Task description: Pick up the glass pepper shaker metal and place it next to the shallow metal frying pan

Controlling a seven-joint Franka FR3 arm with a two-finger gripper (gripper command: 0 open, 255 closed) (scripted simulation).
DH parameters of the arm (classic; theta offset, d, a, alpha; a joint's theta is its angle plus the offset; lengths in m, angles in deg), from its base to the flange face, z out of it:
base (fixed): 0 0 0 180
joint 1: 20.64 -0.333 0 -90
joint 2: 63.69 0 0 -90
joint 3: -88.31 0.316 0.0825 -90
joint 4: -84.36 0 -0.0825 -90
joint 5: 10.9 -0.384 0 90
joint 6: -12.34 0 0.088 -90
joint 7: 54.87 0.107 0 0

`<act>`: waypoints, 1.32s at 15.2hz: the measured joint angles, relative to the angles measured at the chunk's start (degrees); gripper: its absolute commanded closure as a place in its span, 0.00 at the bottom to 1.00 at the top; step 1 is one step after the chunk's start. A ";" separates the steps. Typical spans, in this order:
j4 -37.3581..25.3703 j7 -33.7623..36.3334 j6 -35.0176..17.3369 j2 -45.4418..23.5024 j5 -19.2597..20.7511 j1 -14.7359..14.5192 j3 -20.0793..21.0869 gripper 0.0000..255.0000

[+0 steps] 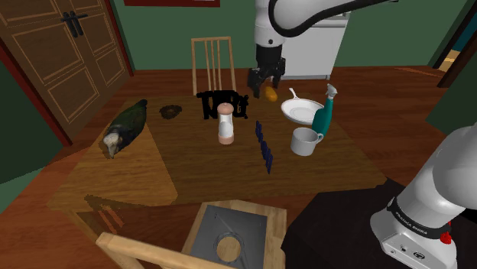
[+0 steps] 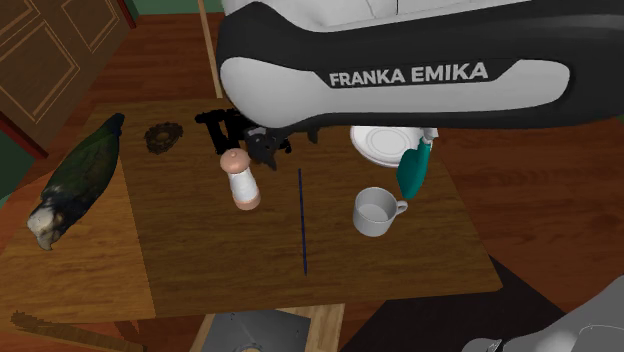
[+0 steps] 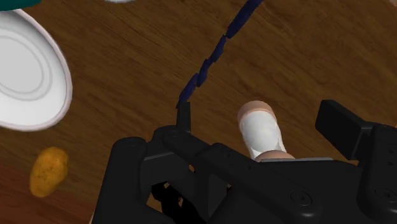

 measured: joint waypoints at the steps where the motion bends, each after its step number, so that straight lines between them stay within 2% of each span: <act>1: -1.82 0.82 0.06 -2.11 0.69 -0.22 0.41 0.00; 7: -15.77 5.08 1.18 -17.37 5.69 -2.35 1.69 0.00; 12: -30.58 7.18 4.76 -30.48 9.40 -5.46 1.48 0.00; 15: -31.62 7.34 3.96 -32.58 9.97 -5.70 1.22 0.00; 20: -29.06 7.53 0.70 -33.32 10.34 -5.29 0.94 0.00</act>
